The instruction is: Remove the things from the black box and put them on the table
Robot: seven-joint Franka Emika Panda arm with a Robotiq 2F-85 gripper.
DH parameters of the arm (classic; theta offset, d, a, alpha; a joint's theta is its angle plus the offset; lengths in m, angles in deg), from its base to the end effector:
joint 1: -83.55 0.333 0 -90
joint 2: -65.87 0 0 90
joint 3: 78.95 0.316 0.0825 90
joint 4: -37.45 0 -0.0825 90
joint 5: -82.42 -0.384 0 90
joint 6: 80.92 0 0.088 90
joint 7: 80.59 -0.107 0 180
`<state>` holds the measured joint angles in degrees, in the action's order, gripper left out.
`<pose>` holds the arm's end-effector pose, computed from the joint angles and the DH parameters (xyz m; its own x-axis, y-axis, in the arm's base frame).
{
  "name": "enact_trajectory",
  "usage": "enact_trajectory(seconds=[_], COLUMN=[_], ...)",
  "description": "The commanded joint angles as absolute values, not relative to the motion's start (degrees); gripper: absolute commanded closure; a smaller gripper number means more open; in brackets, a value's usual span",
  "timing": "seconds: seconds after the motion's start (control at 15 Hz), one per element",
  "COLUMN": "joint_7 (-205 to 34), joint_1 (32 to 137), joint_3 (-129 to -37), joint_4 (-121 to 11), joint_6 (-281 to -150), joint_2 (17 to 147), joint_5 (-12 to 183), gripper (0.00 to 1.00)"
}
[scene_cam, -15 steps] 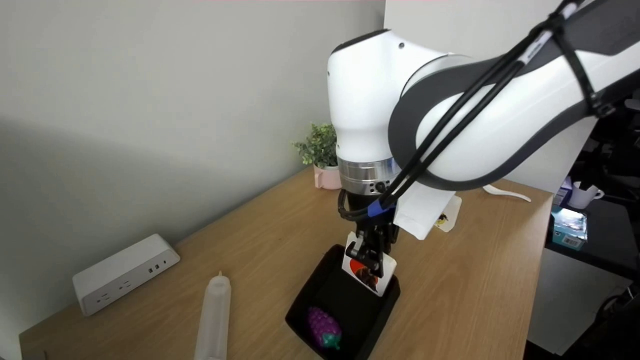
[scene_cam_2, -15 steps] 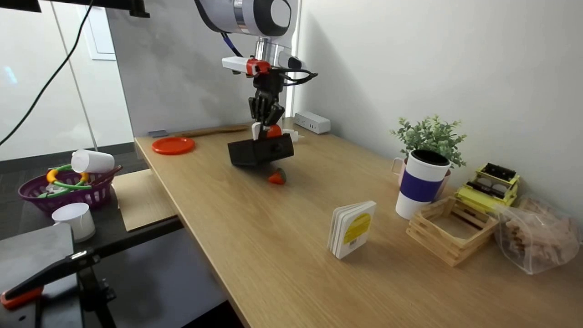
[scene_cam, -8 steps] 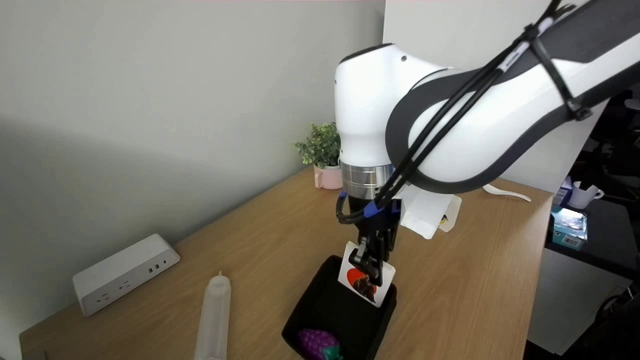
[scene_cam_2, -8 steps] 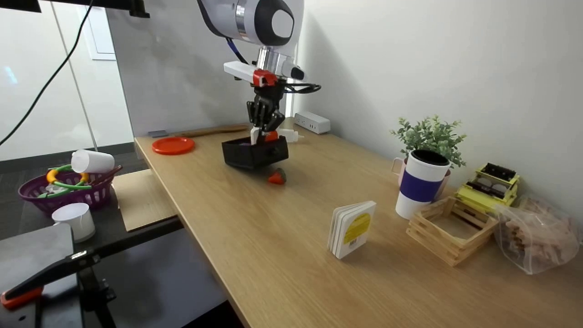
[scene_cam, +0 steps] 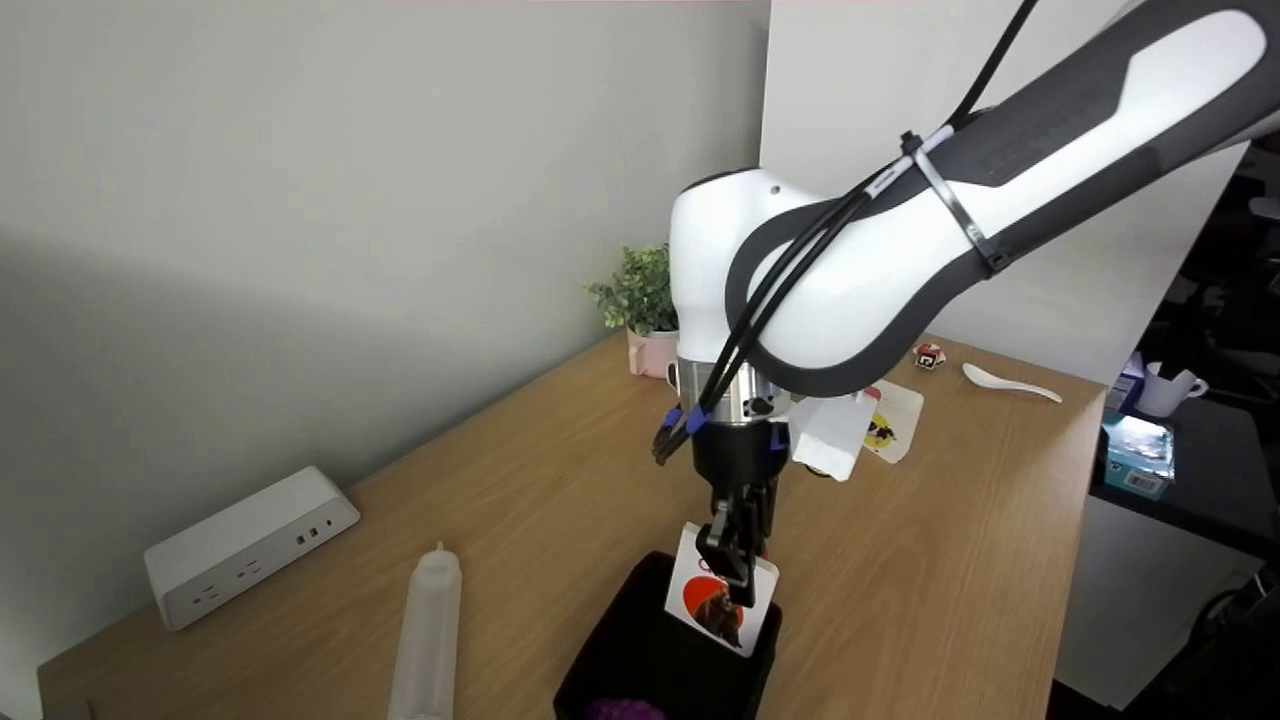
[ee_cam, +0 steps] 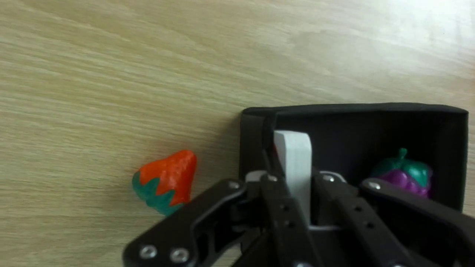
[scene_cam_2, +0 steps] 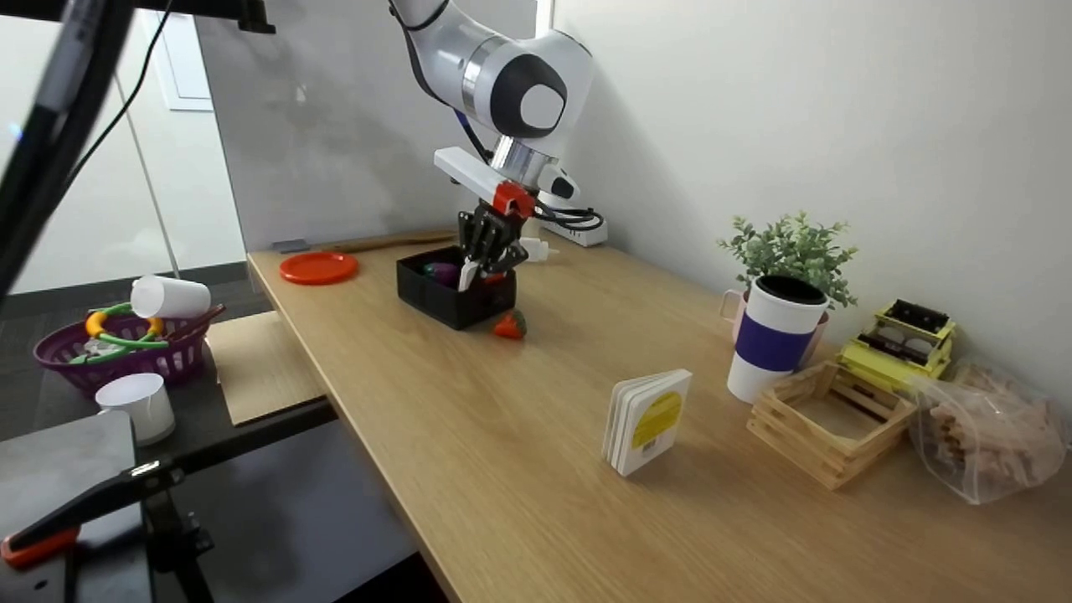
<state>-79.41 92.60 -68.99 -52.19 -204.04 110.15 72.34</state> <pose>0.6472 0.2151 0.1807 0.9559 0.2232 -0.1911 0.1727 -0.9530 -0.2489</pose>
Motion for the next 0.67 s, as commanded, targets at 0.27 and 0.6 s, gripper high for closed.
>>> enact_trajectory(seconds=[0.27, 0.6], joint_7=[-79.9, -82.2], joint_1=[91.9, 93.3], joint_3=[-68.6, -69.3], joint_4=[-52.4, -54.0], joint_6=[-205.7, -207.1], joint_2=[110.2, 108.3], joint_5=[70.8, 71.8], gripper=[0.48, 0.12])
